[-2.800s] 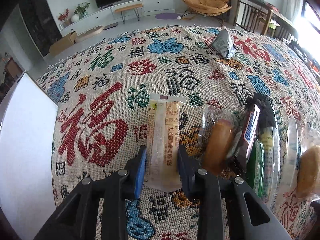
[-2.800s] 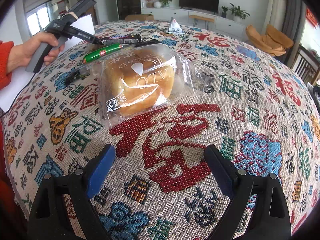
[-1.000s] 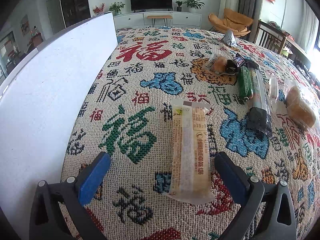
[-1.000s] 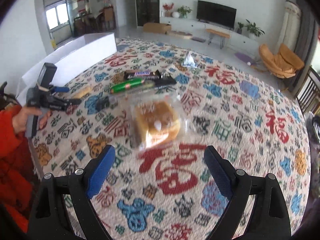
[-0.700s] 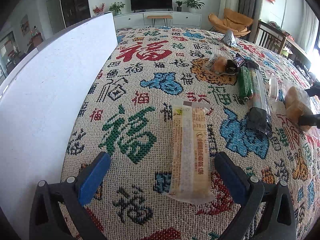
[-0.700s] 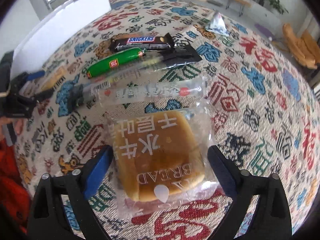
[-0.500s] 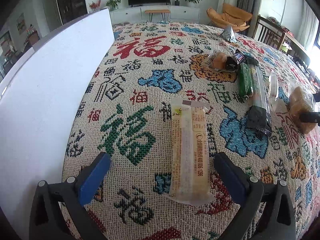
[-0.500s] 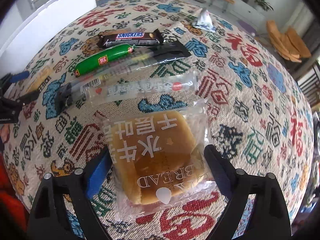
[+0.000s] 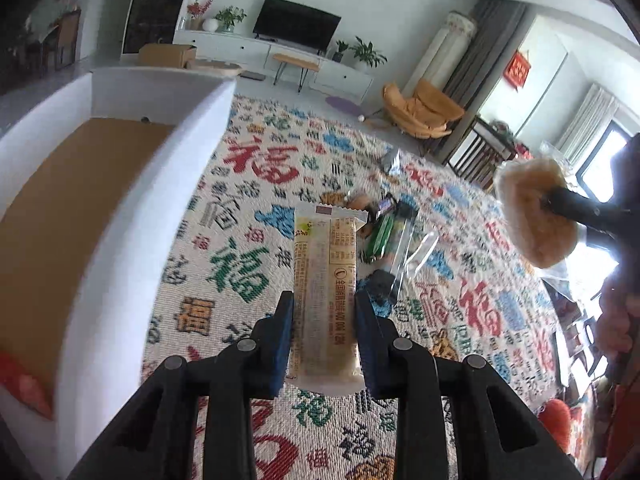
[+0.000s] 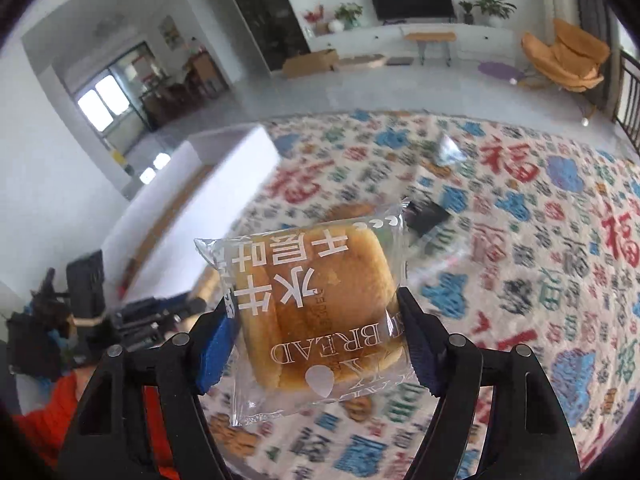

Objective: Organize snacks

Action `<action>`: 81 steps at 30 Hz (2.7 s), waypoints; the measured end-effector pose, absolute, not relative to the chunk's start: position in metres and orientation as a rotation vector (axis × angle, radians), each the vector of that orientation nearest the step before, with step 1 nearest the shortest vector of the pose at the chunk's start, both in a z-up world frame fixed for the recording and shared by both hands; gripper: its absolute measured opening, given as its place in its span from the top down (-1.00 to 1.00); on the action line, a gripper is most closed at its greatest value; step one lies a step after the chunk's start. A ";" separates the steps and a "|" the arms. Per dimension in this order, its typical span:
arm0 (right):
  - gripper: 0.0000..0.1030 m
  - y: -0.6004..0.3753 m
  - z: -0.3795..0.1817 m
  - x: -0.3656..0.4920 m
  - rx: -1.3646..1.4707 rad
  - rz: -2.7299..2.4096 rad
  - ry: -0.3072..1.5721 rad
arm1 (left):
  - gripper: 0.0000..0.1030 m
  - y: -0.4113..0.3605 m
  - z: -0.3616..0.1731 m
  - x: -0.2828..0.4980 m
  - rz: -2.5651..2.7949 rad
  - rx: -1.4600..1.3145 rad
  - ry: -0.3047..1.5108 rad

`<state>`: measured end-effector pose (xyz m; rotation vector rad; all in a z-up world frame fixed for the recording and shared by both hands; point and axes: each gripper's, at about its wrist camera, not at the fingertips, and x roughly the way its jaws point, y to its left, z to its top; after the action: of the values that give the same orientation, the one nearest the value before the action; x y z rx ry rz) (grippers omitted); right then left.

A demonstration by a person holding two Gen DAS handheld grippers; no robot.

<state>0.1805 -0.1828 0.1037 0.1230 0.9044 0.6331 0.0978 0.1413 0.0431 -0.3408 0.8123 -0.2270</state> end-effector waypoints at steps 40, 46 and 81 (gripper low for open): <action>-0.69 -0.284 -0.047 0.172 -0.074 -0.082 0.866 | -0.98 0.074 -0.041 0.145 -0.135 -0.186 0.949; -0.69 -0.307 -0.058 0.175 0.014 -0.080 0.908 | -0.98 0.058 -0.067 0.176 -0.017 -0.056 0.931; -0.82 -0.313 -0.063 0.177 0.053 -0.054 0.922 | -1.00 0.053 -0.069 0.178 -0.012 0.000 0.943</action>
<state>0.1770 -0.3126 -0.0633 0.0527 0.9218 -0.0536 0.1780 0.0532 -0.0694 0.0002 0.9427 -0.0122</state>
